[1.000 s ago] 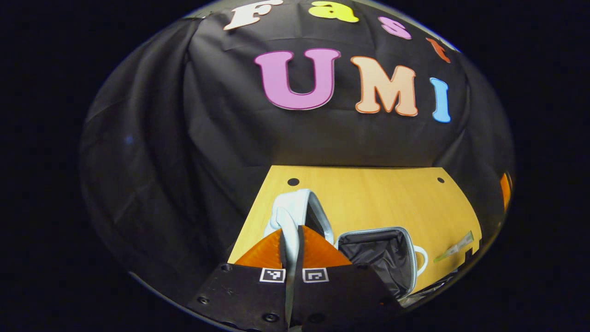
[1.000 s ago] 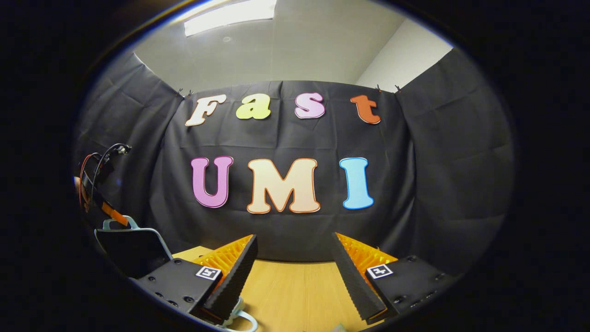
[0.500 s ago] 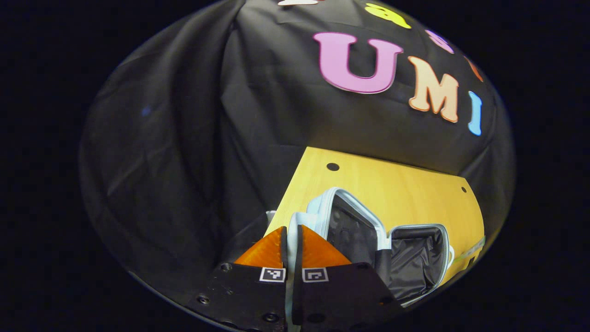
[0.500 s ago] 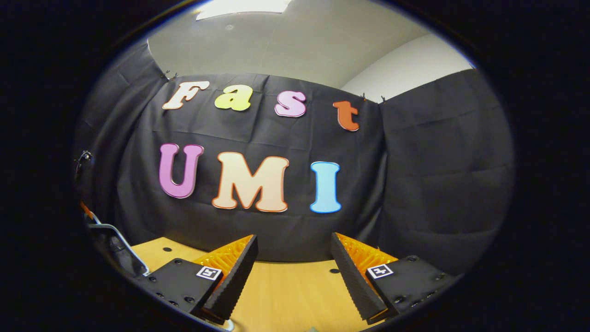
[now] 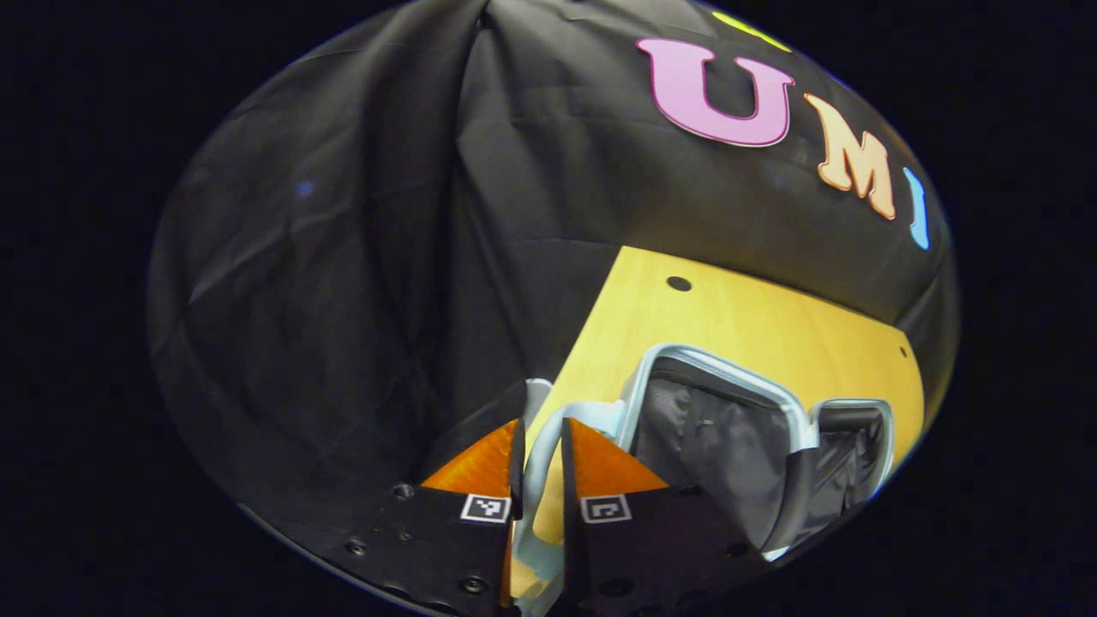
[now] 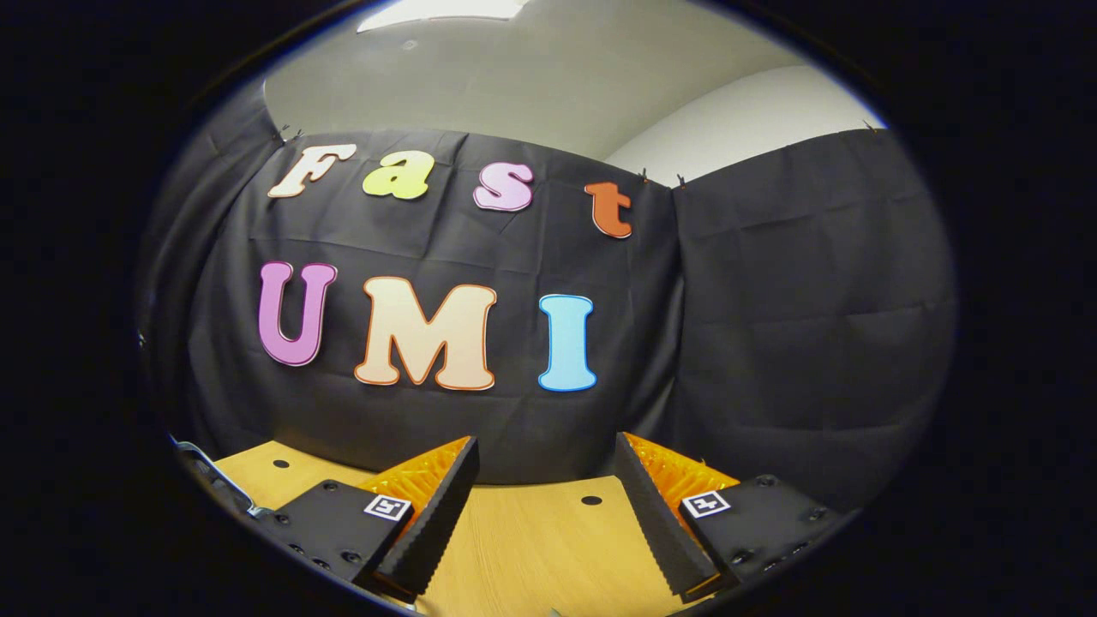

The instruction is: First open the suitcase, pack the skin care products into it, and then close the suitcase.

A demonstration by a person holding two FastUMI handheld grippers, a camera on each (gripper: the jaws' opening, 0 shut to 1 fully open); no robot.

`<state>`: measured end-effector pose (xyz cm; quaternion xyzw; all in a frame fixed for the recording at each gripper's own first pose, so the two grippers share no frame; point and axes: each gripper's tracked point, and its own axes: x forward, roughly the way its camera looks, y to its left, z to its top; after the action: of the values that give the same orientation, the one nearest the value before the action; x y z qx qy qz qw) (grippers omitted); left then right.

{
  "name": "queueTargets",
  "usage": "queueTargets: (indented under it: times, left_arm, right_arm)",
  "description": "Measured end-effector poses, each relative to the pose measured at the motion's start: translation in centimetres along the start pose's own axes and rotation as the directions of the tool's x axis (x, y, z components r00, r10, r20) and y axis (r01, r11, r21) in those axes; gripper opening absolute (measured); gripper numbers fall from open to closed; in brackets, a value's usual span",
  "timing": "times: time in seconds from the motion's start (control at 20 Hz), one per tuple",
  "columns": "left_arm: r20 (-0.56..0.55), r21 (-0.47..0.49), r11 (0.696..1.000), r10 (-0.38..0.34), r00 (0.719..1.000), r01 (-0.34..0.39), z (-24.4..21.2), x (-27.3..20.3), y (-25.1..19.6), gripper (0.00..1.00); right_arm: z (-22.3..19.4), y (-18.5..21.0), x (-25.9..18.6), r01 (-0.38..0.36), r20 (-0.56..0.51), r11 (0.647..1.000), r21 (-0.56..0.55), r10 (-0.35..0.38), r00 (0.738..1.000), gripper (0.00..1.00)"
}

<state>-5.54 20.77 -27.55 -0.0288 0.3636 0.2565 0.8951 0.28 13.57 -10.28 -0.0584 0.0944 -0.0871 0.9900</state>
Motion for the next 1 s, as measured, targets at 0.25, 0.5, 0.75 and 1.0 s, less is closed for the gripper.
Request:
queueTargets:
  times: [0.25, 0.5, 0.75, 1.0]
  left_arm:
    - [0.133, -0.145, 0.989, -0.02, 0.991, 0.039, 3.4, -1.9, -3.8, 0.59]
    - [0.336, -0.072, 0.993, -0.067, 0.94, 0.097, 8.1, -8.0, -9.3, 0.82]
    - [0.411, 0.01, 0.978, -0.194, 0.891, 0.208, 10.9, -12.6, -20.5, 0.91]
    - [0.452, 0.12, 0.937, -0.346, 0.822, 0.328, 11.4, -17.6, -32.5, 0.93]
  right_arm:
    - [0.9, 0.4, 1.2, -0.04, 0.024, 0.999, 0.0, 0.04, 0.999, 0.98]
    - [0.1, -0.1, 2.4, -0.085, 0.028, 0.996, 0.021, 0.084, 0.996, 0.98]
    - [0.0, -2.7, 3.5, -0.129, 0.043, 0.99, 0.051, 0.126, 0.991, 0.98]
    - [-1.0, -5.9, 4.6, -0.185, 0.017, 0.979, 0.085, 0.184, 0.983, 1.0]
